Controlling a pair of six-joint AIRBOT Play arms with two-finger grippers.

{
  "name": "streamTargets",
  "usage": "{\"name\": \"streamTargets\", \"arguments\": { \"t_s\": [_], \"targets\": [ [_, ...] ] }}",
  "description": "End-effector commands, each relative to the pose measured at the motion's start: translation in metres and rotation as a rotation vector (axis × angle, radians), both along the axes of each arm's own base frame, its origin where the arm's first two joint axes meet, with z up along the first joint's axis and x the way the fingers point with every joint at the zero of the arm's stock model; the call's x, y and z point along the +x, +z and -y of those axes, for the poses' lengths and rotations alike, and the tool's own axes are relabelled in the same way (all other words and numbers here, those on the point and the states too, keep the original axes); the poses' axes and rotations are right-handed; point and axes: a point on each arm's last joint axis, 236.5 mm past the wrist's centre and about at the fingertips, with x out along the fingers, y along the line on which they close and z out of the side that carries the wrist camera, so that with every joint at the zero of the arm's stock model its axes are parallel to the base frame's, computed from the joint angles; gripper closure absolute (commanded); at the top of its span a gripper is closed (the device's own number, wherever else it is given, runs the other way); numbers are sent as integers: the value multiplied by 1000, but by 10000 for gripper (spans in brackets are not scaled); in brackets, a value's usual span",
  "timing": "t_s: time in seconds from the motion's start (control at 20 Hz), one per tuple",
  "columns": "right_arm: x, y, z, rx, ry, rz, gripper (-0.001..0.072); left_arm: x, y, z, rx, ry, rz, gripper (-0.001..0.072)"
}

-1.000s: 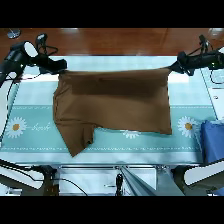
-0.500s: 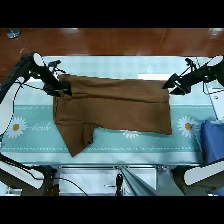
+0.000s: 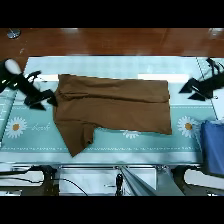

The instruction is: Fold the shirts.

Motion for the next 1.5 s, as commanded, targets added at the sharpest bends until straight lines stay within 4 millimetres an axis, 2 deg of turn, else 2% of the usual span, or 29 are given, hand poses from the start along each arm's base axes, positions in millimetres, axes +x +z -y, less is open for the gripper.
{"name": "streamTargets", "arguments": {
  "t_s": [0.0,0.1,0.2,0.3,0.35,0.5,0.6,0.7,0.75,0.9,0.95,1.0,1.05,1.15,1.25,1.3,1.45],
  "targets": [
    [-49,-22,5,-6,-124,90,83,-51,-5,-14,-121,217,70,8],
    [-57,-27,-32,166,-168,158,83,-54,-4,-2,-240,356,228,7],
    [-58,-18,-65,285,-137,216,83,-71,-17,4,-250,411,261,7],
    [-61,-13,-79,311,-92,230,83,-89,-30,20,-280,389,230,7],
    [-62,-14,-83,310,-74,226,83,-90,-33,28,-304,375,236,7],
    [-64,-14,-99,320,-33,213,83,-88,-40,38,-318,368,256,7],
    [-66,-14,-110,325,-4,204,83,-78,-39,42,-311,355,294,8],
    [-64,-14,-114,317,8,212,83,-72,-40,54,-319,319,309,8],
    [-59,-15,-110,307,-19,219,83,-73,-43,62,-322,291,298,8],
    [-52,-9,-80,309,-151,220,83,-83,-55,88,-339,195,234,28],
    [-55,-4,-67,320,-176,212,83,-84,-57,91,-338,186,229,189],
    [-62,-2,-54,318,-191,192,83,-82,-55,89,-337,183,238,593],
    [-72,-4,-39,298,-206,164,83,-79,-51,89,-340,169,255,672],
    [-107,-20,-13,225,-219,52,83,-69,-37,88,-358,149,276,672],
    [-144,-41,-9,176,-222,-85,84,-57,-23,88,-369,139,308,673],
    [-154,-51,-15,192,-269,-129,83,-52,-17,89,-384,145,323,672],
    [-176,-70,-45,241,-222,-201,84,-44,-8,96,-425,175,341,672]
  ]
}}
